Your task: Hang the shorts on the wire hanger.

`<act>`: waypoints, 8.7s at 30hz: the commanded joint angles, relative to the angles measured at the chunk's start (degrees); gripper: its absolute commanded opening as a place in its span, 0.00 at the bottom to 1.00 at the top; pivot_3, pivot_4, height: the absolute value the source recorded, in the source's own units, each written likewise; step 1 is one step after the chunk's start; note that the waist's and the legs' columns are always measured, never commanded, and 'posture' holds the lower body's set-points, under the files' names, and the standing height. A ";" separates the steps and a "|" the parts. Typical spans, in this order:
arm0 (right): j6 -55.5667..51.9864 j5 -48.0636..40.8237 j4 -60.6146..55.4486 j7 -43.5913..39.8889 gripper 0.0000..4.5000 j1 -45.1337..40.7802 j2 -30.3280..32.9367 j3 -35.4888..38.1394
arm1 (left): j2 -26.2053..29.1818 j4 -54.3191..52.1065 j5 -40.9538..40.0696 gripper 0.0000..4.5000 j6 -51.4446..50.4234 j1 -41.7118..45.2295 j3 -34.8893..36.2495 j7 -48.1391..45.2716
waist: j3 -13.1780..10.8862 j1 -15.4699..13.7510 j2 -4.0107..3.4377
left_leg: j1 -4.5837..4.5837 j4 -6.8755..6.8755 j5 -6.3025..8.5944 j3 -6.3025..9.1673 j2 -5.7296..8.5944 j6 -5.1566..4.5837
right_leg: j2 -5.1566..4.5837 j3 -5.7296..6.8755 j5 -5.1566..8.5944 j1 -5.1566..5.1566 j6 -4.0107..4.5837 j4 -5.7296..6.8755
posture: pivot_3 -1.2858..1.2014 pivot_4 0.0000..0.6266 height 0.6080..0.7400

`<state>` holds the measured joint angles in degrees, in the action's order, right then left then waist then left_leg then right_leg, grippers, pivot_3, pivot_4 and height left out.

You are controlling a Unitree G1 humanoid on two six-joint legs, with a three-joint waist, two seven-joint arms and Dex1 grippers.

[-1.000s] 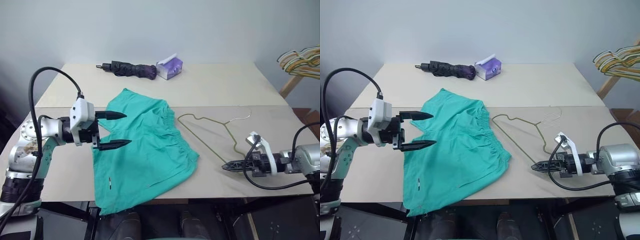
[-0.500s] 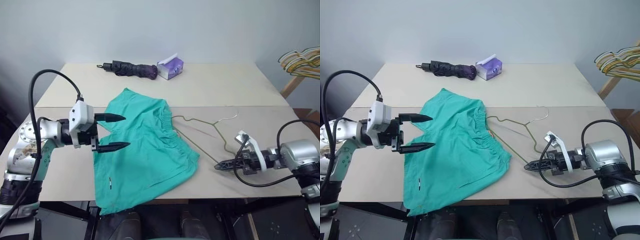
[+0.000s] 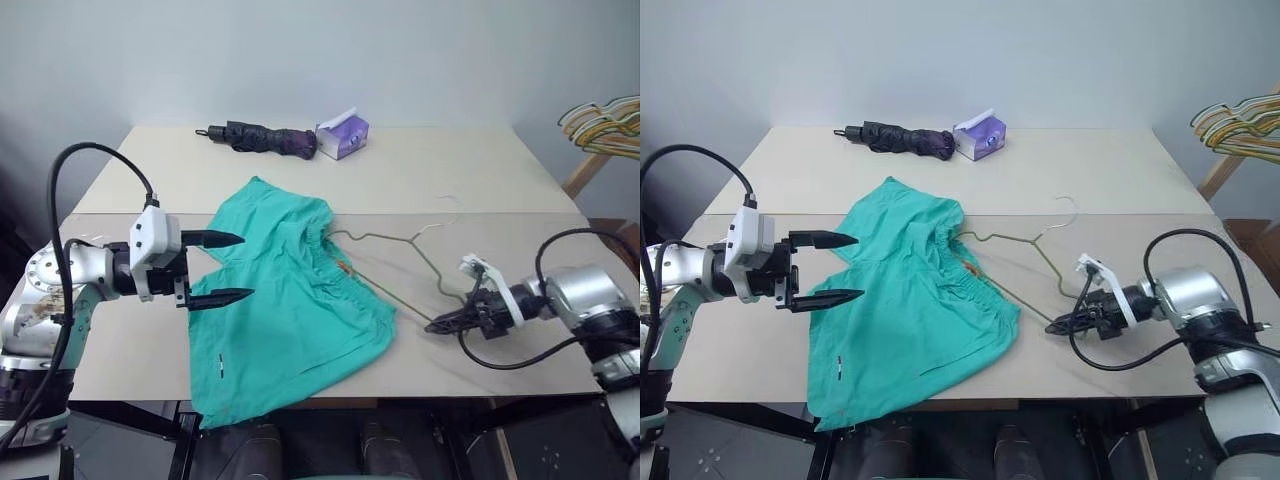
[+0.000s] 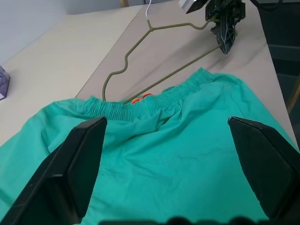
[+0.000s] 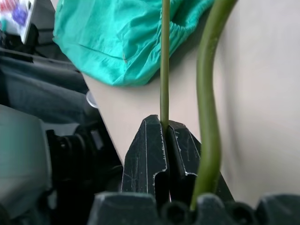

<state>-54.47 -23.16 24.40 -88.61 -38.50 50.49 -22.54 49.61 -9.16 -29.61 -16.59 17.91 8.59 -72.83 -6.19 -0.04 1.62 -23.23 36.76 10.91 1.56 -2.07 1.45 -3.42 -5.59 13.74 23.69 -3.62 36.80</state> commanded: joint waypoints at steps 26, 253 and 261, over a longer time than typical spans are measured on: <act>8.37 1.26 6.32 -3.89 0.00 -16.09 1.01 -17.59 | -0.76 -0.71 0.06 1.00 1.47 1.24 0.89 2.30 | 0.01 -0.13 -0.01 | -0.11 -0.01 0.00 -0.05 -0.03 0.00 | 0.03 -0.03 -0.02 0.27 0.05 0.13 | 0.58 0.11 1.00; 20.80 14.78 -30.42 21.79 0.12 -7.25 -13.71 3.95 | 7.21 51.16 4.33 0.00 39.50 47.20 -44.15 -19.67 | 0.36 7.40 0.21 | -0.58 0.28 -0.05 0.18 -0.04 0.05 | 0.08 0.02 -0.08 0.57 0.02 0.46 | 0.49 0.00 1.00; 16.52 13.89 -27.48 29.29 0.71 -4.78 -8.95 14.54 | 9.60 43.09 4.00 0.00 33.95 36.59 -36.36 -19.67 | 0.39 7.16 0.23 | -0.57 0.31 -0.05 0.19 -0.02 0.05 | 0.05 0.02 -0.17 0.56 0.17 0.55 | 0.48 0.03 1.00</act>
<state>-36.91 -9.33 -2.85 -61.77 -43.29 39.79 -13.08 57.93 36.52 -25.50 18.11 55.03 -29.53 -90.87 -5.80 7.12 1.85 -23.79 37.07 10.86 1.75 -2.09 1.50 -3.37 -5.56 13.55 24.25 -3.42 37.35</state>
